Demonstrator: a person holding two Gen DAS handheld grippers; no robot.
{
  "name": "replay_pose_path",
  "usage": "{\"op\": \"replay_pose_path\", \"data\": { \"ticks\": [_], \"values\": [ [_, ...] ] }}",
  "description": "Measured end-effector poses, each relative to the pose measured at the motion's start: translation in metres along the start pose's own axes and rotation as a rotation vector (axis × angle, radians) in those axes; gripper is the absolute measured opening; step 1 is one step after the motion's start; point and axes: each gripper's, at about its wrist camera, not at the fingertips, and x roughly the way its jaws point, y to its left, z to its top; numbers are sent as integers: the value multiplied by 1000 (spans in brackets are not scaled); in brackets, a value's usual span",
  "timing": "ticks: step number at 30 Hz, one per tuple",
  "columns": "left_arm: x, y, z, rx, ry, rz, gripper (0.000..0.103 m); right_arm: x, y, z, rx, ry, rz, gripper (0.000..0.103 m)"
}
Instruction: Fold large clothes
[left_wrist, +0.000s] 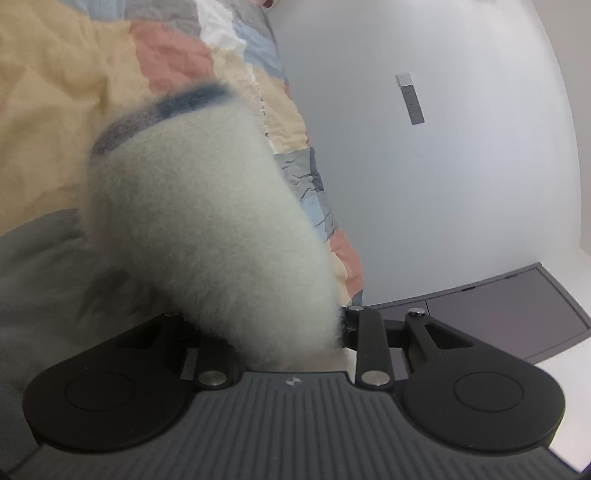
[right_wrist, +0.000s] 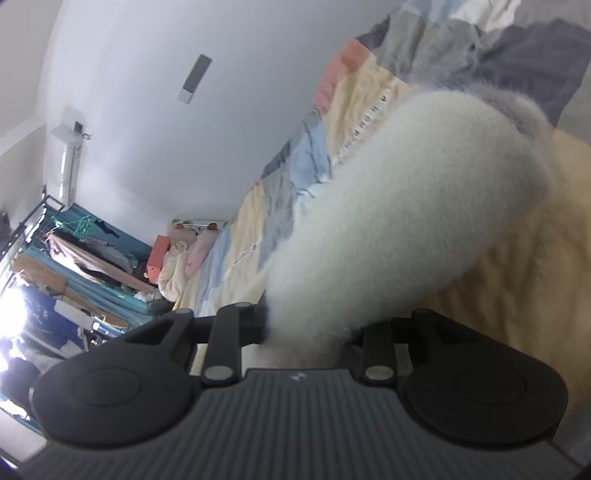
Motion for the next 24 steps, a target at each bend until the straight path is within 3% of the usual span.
{"op": "replay_pose_path", "data": {
  "ticks": [7, 12, 18, 21, 24],
  "values": [
    [-36, -8, -10, -43, 54, 16, 34, -36, 16, 3, -54, 7, 40, 33],
    [-46, -4, -20, -49, 84, 41, 35, -52, 15, -2, -133, 32, 11, 34],
    [-46, -11, -31, 75, 104, 53, 45, -51, -5, 0, -53, 61, 2, 37],
    [-44, -17, -29, 116, 105, 34, 52, -52, -5, 3, -38, 69, 20, 42],
    [-46, -20, -25, 122, 93, -25, 61, -55, 0, 7, -32, 63, 70, 52]
  ]
}}
